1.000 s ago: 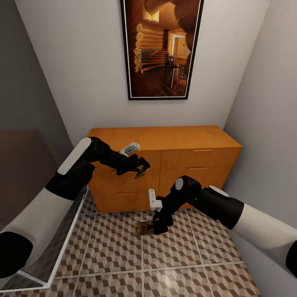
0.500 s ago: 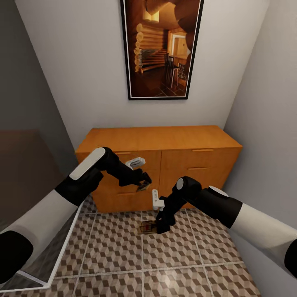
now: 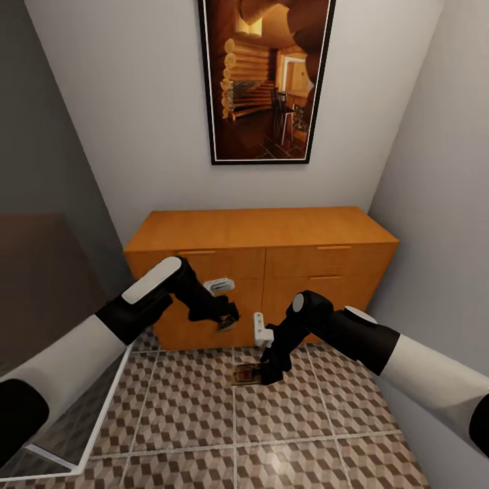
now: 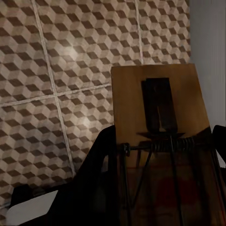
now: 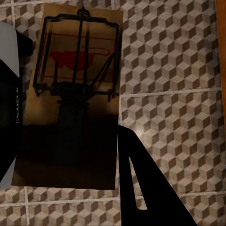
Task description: Take the four mousetraps from the cabinet in the bathroom and place them on the bathroom floor. Make sure all four end up on the same floor surface, and ensure that at least two of them are either under or directly next to the same bathroom sink.
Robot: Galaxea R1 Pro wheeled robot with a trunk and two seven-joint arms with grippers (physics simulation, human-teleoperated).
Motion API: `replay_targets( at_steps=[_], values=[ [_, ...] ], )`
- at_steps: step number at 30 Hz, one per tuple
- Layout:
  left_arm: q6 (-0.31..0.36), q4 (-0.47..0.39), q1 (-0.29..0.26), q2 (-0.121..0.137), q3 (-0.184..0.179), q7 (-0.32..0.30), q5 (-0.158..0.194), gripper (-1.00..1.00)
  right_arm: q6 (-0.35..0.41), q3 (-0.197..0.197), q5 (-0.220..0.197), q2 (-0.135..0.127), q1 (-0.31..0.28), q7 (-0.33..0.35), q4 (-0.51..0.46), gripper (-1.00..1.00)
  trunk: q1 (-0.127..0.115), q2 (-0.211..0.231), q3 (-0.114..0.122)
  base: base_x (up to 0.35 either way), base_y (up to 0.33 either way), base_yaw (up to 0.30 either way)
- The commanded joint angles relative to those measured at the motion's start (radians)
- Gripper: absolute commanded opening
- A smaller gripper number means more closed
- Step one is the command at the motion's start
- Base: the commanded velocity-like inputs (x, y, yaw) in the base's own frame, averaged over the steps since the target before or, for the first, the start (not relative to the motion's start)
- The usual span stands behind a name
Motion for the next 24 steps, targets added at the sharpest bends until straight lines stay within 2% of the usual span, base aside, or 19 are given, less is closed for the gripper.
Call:
replay_targets(
  at_steps=[1, 7, 15, 17, 19, 21, 22, 24],
  values=[
    [0.000, 0.009, -0.001, 0.000, -0.011, 0.009, 0.010, -1.00, 0.011, 0.001, 0.003, -0.001, -0.001, 0.004, 0.000, -1.00, 0.000, -0.001, -0.001, 0.000, 0.000, 0.000],
    [-0.001, 0.032, 0.007, -0.002, -0.051, 0.008, 0.010, -1.00, 0.011, 0.001, 0.002, -0.001, -0.001, 0.004, 0.036, -1.00, 0.000, -0.001, -0.001, 0.000, 0.000, 0.000],
    [-0.003, 0.104, 0.073, -0.017, -0.105, 0.007, 0.002, -1.00, 0.010, 0.001, -0.003, 0.002, -0.001, -0.001, 0.128, -1.00, 0.000, -0.001, -0.001, 0.000, 0.000, 0.000],
    [-0.005, 0.136, 0.089, -0.022, -0.123, -0.010, -0.036, -1.00, 0.010, 0.001, -0.005, 0.003, -0.001, -0.002, 0.147, -1.00, 0.000, -0.001, -0.001, 0.000, 0.000, 0.000],
    [-0.013, 0.177, 0.104, -0.028, -0.151, -0.076, -0.094, -1.00, 0.010, 0.001, -0.004, 0.003, 0.008, -0.003, 0.155, -1.00, 0.000, -0.001, -0.001, 0.000, 0.000, 0.000],
    [-0.037, 0.238, 0.118, -0.032, -0.206, -0.202, -0.177, -1.00, 0.011, 0.001, -0.003, 0.004, 0.033, -0.006, 0.158, -1.00, 0.000, -0.001, -0.001, 0.000, 0.000, 0.000],
    [-0.047, 0.253, 0.121, -0.033, -0.223, -0.241, -0.200, -1.00, 0.011, 0.000, -0.003, 0.004, 0.039, -0.007, 0.158, -1.00, 0.000, -0.001, -0.001, 0.000, 0.000, 0.000],
    [-0.104, 0.304, 0.129, -0.035, -0.290, -0.403, -0.298, -1.00, 0.011, 0.000, -0.003, 0.005, 0.057, -0.016, 0.159, -1.00, 0.000, -0.001, -0.001, 0.000, 0.000, 0.000]
  ],
)
